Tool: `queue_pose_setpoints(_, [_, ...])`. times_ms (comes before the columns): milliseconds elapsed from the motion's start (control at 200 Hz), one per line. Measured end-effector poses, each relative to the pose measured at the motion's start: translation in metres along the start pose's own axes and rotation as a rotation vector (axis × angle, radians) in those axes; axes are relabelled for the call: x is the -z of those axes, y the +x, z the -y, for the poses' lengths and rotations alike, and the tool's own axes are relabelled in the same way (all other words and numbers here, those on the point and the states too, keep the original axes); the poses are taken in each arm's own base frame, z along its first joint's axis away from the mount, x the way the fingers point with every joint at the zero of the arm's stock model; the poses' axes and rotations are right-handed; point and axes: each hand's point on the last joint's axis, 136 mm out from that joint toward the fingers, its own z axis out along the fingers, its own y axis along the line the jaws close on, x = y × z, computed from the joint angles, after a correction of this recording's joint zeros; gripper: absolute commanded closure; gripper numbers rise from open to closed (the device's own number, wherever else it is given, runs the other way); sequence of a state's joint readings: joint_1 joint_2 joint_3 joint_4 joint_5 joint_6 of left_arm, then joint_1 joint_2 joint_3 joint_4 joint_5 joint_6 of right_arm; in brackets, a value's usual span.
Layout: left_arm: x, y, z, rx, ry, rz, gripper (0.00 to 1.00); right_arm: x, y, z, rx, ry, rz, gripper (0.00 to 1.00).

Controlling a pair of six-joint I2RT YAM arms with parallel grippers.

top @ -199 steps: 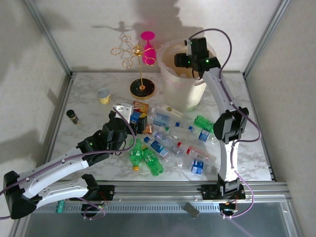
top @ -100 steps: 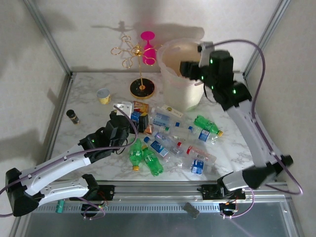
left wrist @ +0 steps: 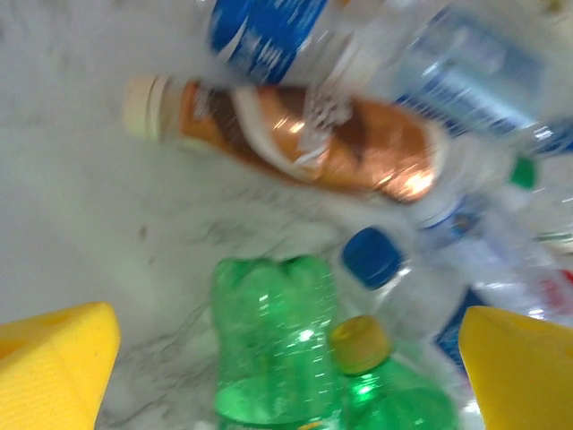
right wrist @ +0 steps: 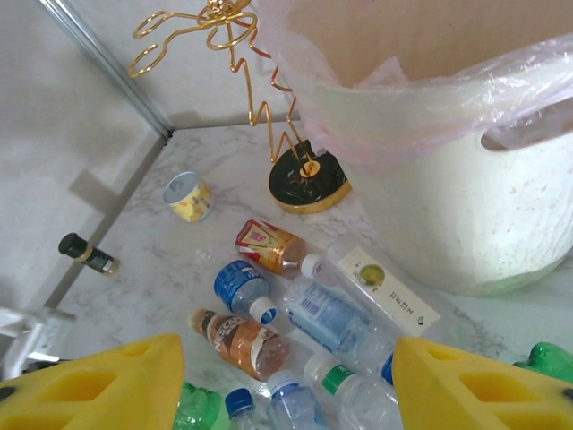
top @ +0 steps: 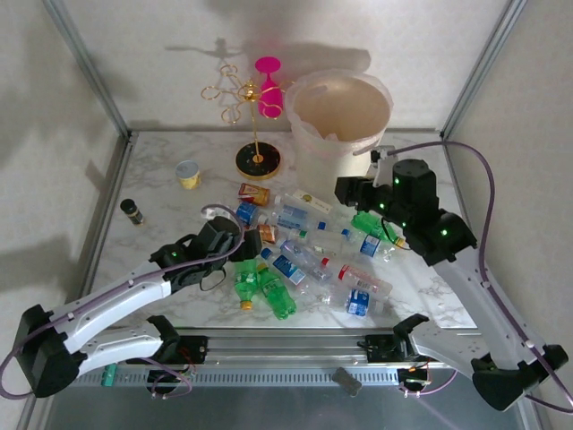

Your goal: Put the plastic bottles in the bin

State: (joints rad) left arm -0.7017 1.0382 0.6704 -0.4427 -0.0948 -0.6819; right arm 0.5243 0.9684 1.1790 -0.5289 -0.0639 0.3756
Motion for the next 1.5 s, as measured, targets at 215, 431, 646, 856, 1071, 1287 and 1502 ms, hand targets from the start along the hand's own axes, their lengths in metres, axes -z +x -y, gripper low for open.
queue_pose_setpoints(215, [-0.02, 0.027, -0.002, 0.02, 0.018, -0.117, 0.08, 0.0, 0.008, 0.0, -0.008, -0.008, -0.022, 0.35])
queue_pose_setpoints(431, [-0.034, 0.044, -0.006, 0.027, 0.027, -0.167, 0.13, 0.0, 0.018, 0.005, -0.01, -0.001, -0.039, 0.34])
queue_pose_setpoints(646, [-0.051, 0.05, -0.014, 0.048, 0.008, -0.183, 0.21, -0.001, 0.019, 0.005, -0.01, 0.001, -0.042, 0.34])
queue_pose_setpoints(856, [-0.059, 0.052, -0.022, 0.074, -0.002, -0.18, 0.29, -0.001, 0.02, 0.005, -0.011, 0.001, -0.043, 0.34])
queue_pose_setpoints(1071, [-0.059, 0.044, -0.024, 0.093, 0.001, -0.158, 0.37, -0.001, 0.02, 0.005, -0.012, -0.001, -0.044, 0.34])
queue_pose_setpoints(1287, [-0.042, 0.026, -0.019, 0.101, 0.029, -0.097, 0.41, -0.001, 0.021, 0.002, -0.023, -0.02, -0.05, 0.34])
queue_pose_setpoints(1502, [0.003, -0.024, 0.013, 0.085, 0.148, 0.038, 0.43, -0.001, 0.015, -0.006, -0.057, -0.059, -0.032, 0.32])
